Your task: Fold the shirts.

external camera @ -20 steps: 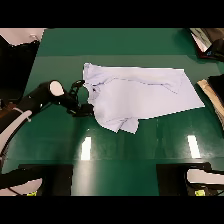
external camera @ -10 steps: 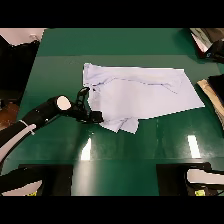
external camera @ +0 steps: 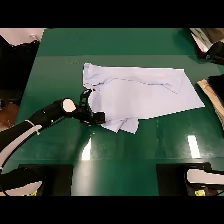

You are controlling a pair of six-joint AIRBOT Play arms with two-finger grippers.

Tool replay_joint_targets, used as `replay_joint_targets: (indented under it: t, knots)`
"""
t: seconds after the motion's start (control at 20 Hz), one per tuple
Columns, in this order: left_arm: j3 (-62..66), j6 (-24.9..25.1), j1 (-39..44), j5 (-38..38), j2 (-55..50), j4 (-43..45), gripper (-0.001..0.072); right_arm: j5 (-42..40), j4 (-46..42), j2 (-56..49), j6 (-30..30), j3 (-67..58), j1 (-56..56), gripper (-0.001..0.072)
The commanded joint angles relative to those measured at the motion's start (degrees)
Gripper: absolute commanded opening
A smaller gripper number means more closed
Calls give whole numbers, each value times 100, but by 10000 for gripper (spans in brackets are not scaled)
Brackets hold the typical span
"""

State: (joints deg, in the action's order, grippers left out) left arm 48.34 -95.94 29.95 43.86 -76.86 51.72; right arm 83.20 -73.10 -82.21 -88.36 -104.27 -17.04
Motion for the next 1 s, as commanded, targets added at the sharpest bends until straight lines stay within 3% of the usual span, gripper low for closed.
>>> replay_joint_targets:
  t: [0.0,0.15,0.35,0.5,0.75,0.95]
  knots:
    - [0,0,7,-245,-15,-28,40,72,0,4,-2,2,2,536]
    - [37,39,-2,52,33,367,24,221,-11,4,11,2,2,460]
    - [94,-68,-2,1158,831,2382,25,656,-4,9,249,61,2,452]
    - [94,-632,-107,1915,1707,3829,25,691,-4,267,306,859,2,452]
    - [79,-413,-629,2562,2396,3324,25,413,-109,1150,535,3051,2,452]
    - [50,-415,-629,2221,2378,2828,25,229,-616,1910,551,4730,-122,452]
